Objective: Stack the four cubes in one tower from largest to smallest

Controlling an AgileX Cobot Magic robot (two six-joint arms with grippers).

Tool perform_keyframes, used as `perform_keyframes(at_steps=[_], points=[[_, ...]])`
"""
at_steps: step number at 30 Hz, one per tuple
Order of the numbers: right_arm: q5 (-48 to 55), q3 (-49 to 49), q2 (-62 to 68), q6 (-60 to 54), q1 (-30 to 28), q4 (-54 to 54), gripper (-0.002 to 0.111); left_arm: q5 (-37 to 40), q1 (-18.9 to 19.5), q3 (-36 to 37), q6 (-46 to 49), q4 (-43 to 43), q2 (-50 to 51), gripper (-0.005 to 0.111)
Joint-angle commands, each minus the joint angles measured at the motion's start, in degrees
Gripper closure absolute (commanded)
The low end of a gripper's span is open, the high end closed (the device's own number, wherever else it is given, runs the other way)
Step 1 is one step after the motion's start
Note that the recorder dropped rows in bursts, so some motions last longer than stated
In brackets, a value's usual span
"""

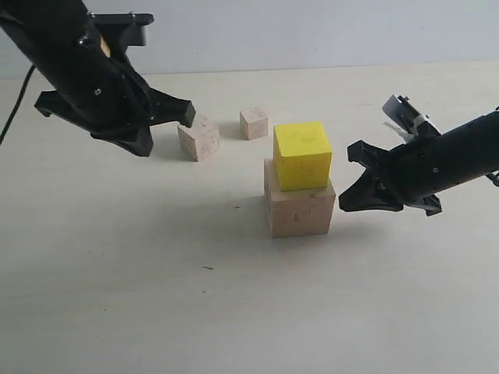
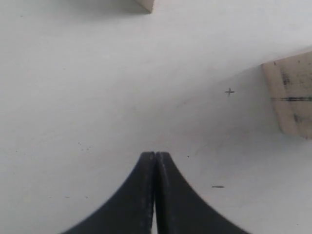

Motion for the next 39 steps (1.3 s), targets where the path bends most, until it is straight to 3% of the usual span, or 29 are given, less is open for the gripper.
perform_keyframes(at_steps=[1, 10, 14, 19, 26, 39], points=[[4.5, -0.2, 1.9, -4.8, -0.4, 5.6, 0.108, -3.7, 2.6, 3.6, -0.6, 0.6, -4.1, 0.104], [3.7, -0.3, 2.2, -7.7, -0.2, 10.0, 0.108, -7.6, 8.3, 11.0, -0.6, 1.0, -12.7, 0.104], [1.4, -0.3, 2.7, -7.7, -0.2, 11.0, 0.108, -7.6, 8.6, 12.2, -0.4, 1.6, -14.6, 0.104], [9.0, -3.7, 7.0, -7.9, -0.2, 13.2, 0.108, -8.2, 8.6, 13.9, -0.4, 2.1, -15.9, 0.104], [9.8, -3.8, 7.1, -7.9, -0.2, 15.3, 0.108, -9.2, 8.6, 13.9, -0.4, 2.1, -15.9, 0.104], [8.8, -6.3, 9.1, -7.8, 3.8, 15.8, 0.108, -8.8, 8.6, 13.9, -0.4, 2.1, -15.9, 0.104]])
